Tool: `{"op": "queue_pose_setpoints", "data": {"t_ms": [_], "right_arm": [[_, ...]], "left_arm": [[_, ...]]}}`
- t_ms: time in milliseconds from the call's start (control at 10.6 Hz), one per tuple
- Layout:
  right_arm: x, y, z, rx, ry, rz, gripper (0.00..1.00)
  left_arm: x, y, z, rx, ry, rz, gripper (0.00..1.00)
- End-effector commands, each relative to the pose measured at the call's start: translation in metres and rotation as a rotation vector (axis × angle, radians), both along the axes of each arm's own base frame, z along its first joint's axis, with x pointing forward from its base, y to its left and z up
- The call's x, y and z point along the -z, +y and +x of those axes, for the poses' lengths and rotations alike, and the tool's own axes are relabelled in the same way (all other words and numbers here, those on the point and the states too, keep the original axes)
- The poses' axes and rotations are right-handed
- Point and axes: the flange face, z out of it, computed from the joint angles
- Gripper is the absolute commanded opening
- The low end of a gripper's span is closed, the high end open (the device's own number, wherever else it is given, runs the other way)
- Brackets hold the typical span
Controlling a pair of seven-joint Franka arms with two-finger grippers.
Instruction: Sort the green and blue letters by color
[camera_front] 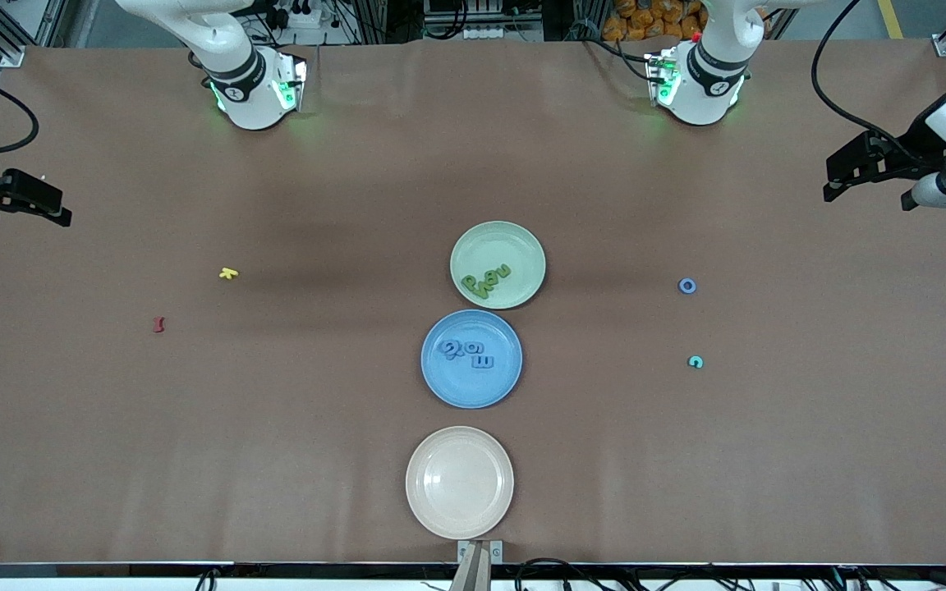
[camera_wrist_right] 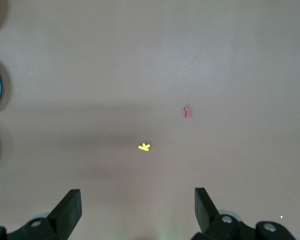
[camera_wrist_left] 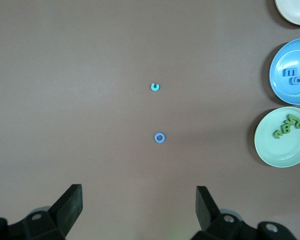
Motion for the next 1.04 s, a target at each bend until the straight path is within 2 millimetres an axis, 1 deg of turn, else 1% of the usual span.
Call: {"op": "queue_pose_setpoints", "data": {"t_ms": [0,753,942], "right_arm": [[-0.0013,0.0012,0.0001,0.009,-0.001,0.01,1.0],[-0.002,0.0001,0.0,0.012,-0.003,0.008,1.0],[-0.002,-0.0007,0.0,0.013,-0.003,0.008,1.0]], "left_arm": [[-0.0027,0.006,-0.0025,0.003,-0.002,0.02,1.0],[-0.001,0.0116,-0.001,-0.001,0.001,0.026,1.0],[0.0063,0.012,0.0036,-0.002,0.013,0.025,1.0]]}}
